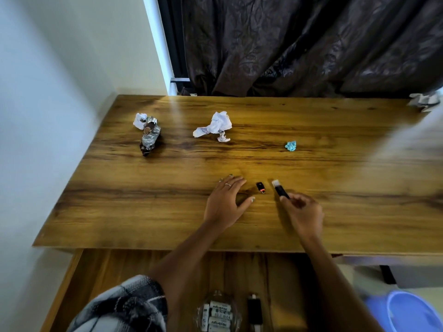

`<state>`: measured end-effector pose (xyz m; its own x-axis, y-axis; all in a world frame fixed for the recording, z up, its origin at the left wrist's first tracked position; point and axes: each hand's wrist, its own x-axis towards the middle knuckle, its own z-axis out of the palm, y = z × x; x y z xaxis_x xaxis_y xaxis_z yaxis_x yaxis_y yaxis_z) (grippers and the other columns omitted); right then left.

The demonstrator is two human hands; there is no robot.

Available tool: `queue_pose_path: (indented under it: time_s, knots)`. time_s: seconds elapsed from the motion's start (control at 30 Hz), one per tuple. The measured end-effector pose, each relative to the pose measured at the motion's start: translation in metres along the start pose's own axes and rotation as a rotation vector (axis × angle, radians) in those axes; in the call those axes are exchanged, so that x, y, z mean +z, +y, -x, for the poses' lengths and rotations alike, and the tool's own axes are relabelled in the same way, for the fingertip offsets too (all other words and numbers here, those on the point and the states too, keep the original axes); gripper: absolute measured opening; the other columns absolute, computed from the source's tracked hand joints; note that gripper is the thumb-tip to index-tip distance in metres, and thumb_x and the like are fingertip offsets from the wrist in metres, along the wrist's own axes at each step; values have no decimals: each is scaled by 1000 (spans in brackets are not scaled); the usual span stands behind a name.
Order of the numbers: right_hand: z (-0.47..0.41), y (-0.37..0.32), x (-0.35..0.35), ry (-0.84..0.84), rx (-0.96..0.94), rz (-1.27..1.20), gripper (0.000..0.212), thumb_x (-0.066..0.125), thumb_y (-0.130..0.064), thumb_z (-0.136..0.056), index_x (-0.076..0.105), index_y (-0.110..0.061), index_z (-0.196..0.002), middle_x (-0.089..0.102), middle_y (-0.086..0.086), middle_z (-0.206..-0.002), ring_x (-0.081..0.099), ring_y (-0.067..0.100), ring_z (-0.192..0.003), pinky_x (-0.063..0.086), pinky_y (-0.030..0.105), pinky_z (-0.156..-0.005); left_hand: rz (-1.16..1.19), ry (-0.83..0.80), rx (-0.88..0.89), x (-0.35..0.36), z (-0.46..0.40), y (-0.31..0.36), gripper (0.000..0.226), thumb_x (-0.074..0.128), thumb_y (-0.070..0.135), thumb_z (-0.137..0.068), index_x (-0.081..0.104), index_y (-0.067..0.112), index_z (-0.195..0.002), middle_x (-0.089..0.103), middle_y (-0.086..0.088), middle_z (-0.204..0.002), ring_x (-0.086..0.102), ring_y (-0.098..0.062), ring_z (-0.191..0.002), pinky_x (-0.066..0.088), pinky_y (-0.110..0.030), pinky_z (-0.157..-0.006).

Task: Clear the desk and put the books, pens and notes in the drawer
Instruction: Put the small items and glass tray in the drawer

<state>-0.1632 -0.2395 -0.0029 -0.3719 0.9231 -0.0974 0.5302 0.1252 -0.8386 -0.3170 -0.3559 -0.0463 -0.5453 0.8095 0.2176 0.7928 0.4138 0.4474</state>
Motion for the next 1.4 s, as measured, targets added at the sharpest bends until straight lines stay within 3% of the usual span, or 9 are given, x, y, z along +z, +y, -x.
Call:
queue_pose_path:
  time_s: [0.13,0.27,0.43,0.67,0.8,0.93,1.1,1.27,1.4]
  knots:
    - [32,18,-13,7,66,-113,24,71,-24,-80,69,-13,-101,67,-5,-88,59,1,-76,38,11,-59,112,-6,-122,13,-8,27,68,44,63,-86,41,24,-141,38,6,-149,20,-14,-143,5,-34,-117]
    - [53,29,-20,-3,50,-181,22,72,-22,-79,69,-13,-100,69,-3,-88,61,2,-79,43,13,-62,152,18,-161,25,-18,39,51,54,52,-87,52,27,-132,40,6,-148,19,-15,-144,3,-36,-116]
    - [80,38,-32,-29,83,-281,22,73,-23,-77,70,-16,-98,70,-3,-88,65,9,-85,52,27,-76,271,102,-210,29,-16,43,36,63,37,-86,62,19,-118,50,-1,-140,30,-18,-140,11,-38,-118]
    - [135,73,-46,-253,180,-197,12,73,-18,-78,70,-20,-90,70,-6,-84,66,7,-80,49,18,-65,353,85,-112,20,33,53,35,70,35,-81,67,15,-110,63,-1,-126,47,-13,-128,22,-35,-115]
    - [149,109,-35,-350,350,11,13,72,-24,-79,69,-16,-89,67,-2,-84,62,8,-74,46,16,-56,448,147,-84,9,86,61,40,66,44,-82,65,19,-113,65,9,-115,62,-8,-104,53,-30,-88]
    - [159,128,-24,-397,358,134,11,69,-23,-82,60,-21,-76,64,-1,-78,62,14,-73,54,28,-66,388,158,66,8,148,60,41,64,46,-84,67,16,-112,69,5,-109,63,-6,-102,53,-25,-87]
    - [155,136,-9,-539,304,355,17,62,-27,-87,60,-17,-100,64,0,-91,61,12,-79,51,26,-68,331,-78,38,15,195,49,45,60,54,-82,66,23,-114,67,10,-109,58,-2,-103,51,-18,-83]
    - [146,130,-6,-584,226,417,16,62,-26,-86,62,-16,-99,65,-2,-87,61,8,-74,50,22,-64,253,-393,-56,22,194,44,44,59,50,-85,60,27,-123,62,9,-118,54,-3,-110,42,-14,-91]
    - [135,114,-3,-584,9,400,25,59,-9,-88,59,-12,-113,65,2,-109,62,6,-88,47,13,-69,162,-477,-29,32,185,44,39,60,44,-87,61,24,-121,64,5,-120,54,-7,-115,18,-27,-117]
